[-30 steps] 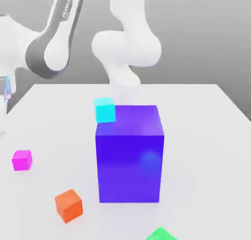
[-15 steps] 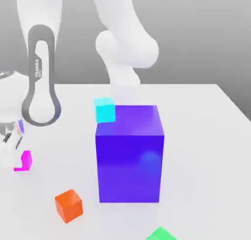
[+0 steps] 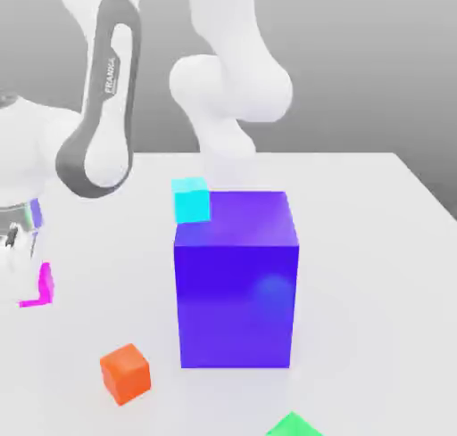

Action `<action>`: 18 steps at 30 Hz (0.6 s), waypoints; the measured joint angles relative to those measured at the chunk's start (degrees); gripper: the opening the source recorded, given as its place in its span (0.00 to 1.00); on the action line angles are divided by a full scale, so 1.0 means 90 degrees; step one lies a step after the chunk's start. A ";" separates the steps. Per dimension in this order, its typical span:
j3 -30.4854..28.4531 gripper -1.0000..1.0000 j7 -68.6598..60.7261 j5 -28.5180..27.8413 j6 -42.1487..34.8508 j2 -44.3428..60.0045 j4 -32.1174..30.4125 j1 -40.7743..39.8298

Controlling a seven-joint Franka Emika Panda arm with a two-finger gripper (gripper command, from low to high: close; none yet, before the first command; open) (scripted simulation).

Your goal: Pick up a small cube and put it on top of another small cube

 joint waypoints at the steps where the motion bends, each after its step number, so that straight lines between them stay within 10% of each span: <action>1: 0.0138 0.00 0.0058 -0.0053 -0.0077 0.0036 0.0115 0.0157; 18: 0.2134 0.00 0.1066 -0.1037 -0.0979 0.0992 0.1931 0.2766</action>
